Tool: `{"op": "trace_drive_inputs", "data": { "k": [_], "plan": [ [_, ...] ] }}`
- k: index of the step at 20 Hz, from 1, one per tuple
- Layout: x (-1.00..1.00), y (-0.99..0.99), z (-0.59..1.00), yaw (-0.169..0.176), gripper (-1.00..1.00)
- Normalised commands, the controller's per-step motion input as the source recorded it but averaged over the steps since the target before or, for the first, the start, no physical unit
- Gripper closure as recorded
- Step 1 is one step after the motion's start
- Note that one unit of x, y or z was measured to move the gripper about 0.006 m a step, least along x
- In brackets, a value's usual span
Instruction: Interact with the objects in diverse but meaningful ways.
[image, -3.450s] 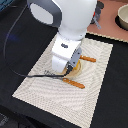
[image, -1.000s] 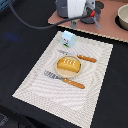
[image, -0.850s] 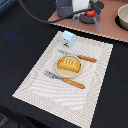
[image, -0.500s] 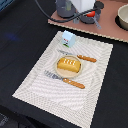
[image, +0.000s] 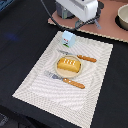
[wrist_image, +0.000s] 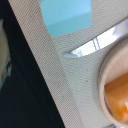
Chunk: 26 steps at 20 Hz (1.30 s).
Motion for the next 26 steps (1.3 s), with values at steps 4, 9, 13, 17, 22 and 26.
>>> {"op": "trace_drive_inputs", "data": {
  "k": [4,9,13,17,22,26],
  "plan": [
    [-0.16,0.24,-0.18,0.104,-1.0],
    [-0.06,0.08,-0.22,0.085,-1.0],
    [0.02,-0.02,-0.23,0.035,-1.0],
    [0.04,-0.08,-0.21,0.0,-1.0],
    [0.0,-0.06,-0.23,0.0,-1.0],
    [0.0,-0.04,-0.24,0.0,-1.0]
  ]
}}
